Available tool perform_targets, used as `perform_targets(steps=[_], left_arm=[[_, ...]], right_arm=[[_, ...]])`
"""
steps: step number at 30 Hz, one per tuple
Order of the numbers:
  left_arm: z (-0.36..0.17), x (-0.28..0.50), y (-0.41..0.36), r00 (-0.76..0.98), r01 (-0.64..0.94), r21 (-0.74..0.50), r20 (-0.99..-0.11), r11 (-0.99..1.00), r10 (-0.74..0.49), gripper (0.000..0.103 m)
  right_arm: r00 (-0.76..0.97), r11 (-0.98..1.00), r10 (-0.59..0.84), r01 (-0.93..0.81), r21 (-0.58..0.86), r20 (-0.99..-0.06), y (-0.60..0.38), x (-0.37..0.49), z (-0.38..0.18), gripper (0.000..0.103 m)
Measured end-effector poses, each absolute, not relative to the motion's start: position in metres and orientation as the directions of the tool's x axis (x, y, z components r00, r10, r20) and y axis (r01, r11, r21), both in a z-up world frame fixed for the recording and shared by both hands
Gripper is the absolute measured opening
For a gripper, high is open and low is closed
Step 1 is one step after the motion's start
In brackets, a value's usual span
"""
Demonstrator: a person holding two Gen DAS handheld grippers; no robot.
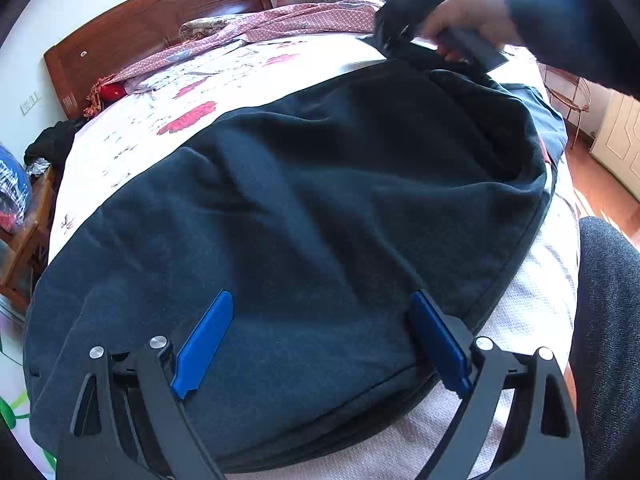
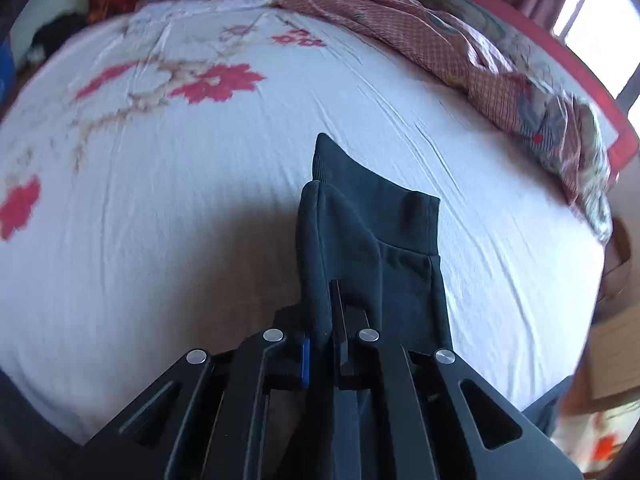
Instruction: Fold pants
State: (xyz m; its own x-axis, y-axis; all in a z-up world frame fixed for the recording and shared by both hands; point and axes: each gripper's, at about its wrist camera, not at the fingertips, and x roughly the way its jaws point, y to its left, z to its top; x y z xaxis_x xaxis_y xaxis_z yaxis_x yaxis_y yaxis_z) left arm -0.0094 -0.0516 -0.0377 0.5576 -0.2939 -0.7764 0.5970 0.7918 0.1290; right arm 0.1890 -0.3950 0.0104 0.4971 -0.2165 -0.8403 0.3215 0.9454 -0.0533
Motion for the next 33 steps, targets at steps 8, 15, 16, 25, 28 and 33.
perform_targets(steps=[8, 15, 16, 25, 28, 33], left_arm=[[-0.036, -0.008, -0.047, 0.56, 0.618, 0.147, -0.772, 0.773, -0.301, 0.092], [-0.033, -0.006, -0.044, 0.522, 0.65, 0.131, -0.793, 0.749, -0.315, 0.092], [-0.033, -0.006, -0.044, 0.519, 0.652, 0.133, -0.796, 0.747, -0.311, 0.092], [-0.03, -0.003, -0.046, 0.51, 0.645, 0.153, -0.816, 0.748, -0.273, 0.091], [-0.028, -0.001, -0.043, 0.511, 0.637, 0.148, -0.815, 0.756, -0.271, 0.091], [0.0, -0.006, -0.025, 0.544, 0.591, 0.094, -0.78, 0.801, -0.31, 0.09]], right_arm=[[0.759, 0.733, -0.086, 0.487, 0.475, -0.645, -0.527, 0.005, 0.065, 0.006], [0.75, 0.51, -0.146, 0.616, 0.6, -0.646, -0.588, -0.128, -0.021, 0.006], [0.74, 0.466, -0.142, 0.636, 0.616, -0.657, -0.591, -0.139, -0.038, 0.006], [0.761, 0.367, -0.126, 0.632, 0.683, -0.637, -0.584, -0.159, -0.085, 0.006], [0.762, 0.306, -0.088, 0.633, 0.711, -0.641, -0.593, -0.159, -0.089, 0.006], [0.639, 0.325, -0.184, 0.757, 0.567, -0.747, -0.576, -0.177, -0.059, 0.053]])
